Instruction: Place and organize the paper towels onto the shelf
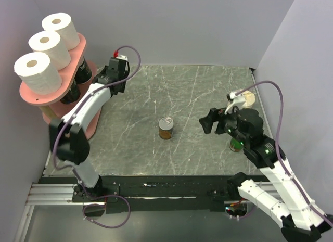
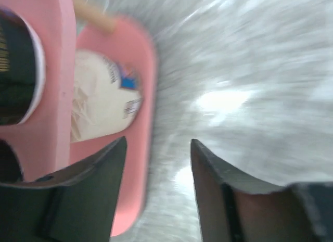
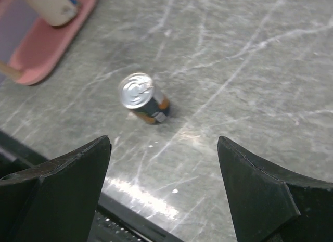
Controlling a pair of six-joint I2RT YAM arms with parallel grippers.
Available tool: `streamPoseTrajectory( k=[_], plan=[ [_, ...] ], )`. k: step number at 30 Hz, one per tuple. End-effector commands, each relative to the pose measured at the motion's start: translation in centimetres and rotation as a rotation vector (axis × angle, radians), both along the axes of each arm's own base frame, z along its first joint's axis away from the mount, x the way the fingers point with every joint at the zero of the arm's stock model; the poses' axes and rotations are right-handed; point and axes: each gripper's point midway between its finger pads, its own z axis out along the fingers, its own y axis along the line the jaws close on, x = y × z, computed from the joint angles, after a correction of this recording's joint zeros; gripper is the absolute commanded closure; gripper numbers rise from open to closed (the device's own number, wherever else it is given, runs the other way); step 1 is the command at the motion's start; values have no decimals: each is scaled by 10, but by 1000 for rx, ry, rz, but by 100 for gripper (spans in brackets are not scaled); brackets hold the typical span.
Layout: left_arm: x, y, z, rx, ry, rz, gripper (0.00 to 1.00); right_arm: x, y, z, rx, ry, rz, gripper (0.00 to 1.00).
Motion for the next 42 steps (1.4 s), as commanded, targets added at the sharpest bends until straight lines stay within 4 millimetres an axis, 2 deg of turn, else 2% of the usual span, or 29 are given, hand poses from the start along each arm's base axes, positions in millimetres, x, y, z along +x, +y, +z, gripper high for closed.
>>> streamPoseTrajectory(
  k=[1, 2, 3, 4, 5, 6, 7, 8, 10, 11, 12, 14, 15, 17, 18, 19, 21, 22, 23, 24, 25, 26, 29, 33, 37, 38, 39, 42],
  plan=[
    [-31, -62, 73, -263, -170, -189, 35, 44, -25, 13, -96, -50, -213, 10],
    [-41, -85, 77, -331, -163, -265, 32, 52, -31, 18, -131, -64, -240, 10],
    [-49, -95, 82, -362, -166, -302, 30, 60, -42, 18, -159, -62, -293, 9],
    [-61, -100, 88, -393, -182, -333, 23, 72, -45, 10, -205, -35, -304, 9],
    [-71, -117, 89, -449, -173, -397, 19, 78, -49, 15, -214, -35, -322, 9],
    [-78, -123, 89, -472, -172, -424, 9, 87, -62, 14, -235, -25, -367, 9],
    [-90, -125, 87, -493, -170, -447, 4, 99, -70, 7, -286, -7, -399, 9],
    [-95, -130, 89, -510, -180, -473, 4, 107, -77, 11, -302, -16, -424, 9],
    [-108, -128, 88, -524, -205, -478, 4, 123, -96, -2, -393, 15, -466, 9],
    [-110, -129, 93, -544, -235, -486, 4, 130, -101, -1, -409, 18, -475, 9],
    [-117, -131, 84, -555, -227, -495, 4, 135, -106, -5, -425, 33, -481, 9],
    [-124, -130, 101, -606, -310, -505, 4, 150, -120, -15, -449, 83, -471, 9],
    [-129, -131, 91, -621, -297, -512, 4, 157, -125, -28, -467, 121, -465, 9],
    [-137, -133, 98, -655, -318, -522, 4, 168, -138, -31, -473, 155, -474, 9],
    [-138, -134, 101, -668, -322, -525, 4, 174, -142, -47, -487, 211, -472, 9],
    [-140, -135, 104, -680, -326, -530, 4, 179, -153, -46, -479, 220, -494, 9],
    [-140, -134, 105, -685, -332, -525, 4, 189, -159, -61, -467, 272, -482, 10],
    [-140, -132, 106, -683, -337, -515, 4, 191, -168, -61, -460, 289, -496, 11],
    [-140, -131, 107, -680, -343, -508, 4, 195, -166, -64, -459, 297, -484, 11],
    [-140, -129, 107, -676, -350, -505, 4, 199, -176, -73, -466, 322, -488, 11],
    [-140, -127, 108, -670, -357, -498, 4, 204, -177, -72, -461, 322, -477, 11],
    [-140, -126, 108, -667, -362, -496, 4, 208, -182, -84, -454, 359, -465, 11],
    [-140, -125, 108, -664, -368, -496, 4, 214, -196, -89, -443, 399, -481, 11],
    [-138, -126, 104, -655, -354, -494, 4, 225, -202, -103, -407, 427, -467, 13],
    [-136, -126, 100, -651, -344, -492, 4, 241, -202, -107, -386, 429, -437, 13],
    [-136, -127, 99, -651, -340, -493, 4, 242, -202, -117, -386, 465, -425, 14],
    [-135, -127, 97, -648, -335, -491, 4, 246, -202, -114, -386, 460, -424, 14],
    [-134, -127, 95, -642, -322, -489, 4, 250, -206, -128, -392, 498, -431, 16]
  ],
)
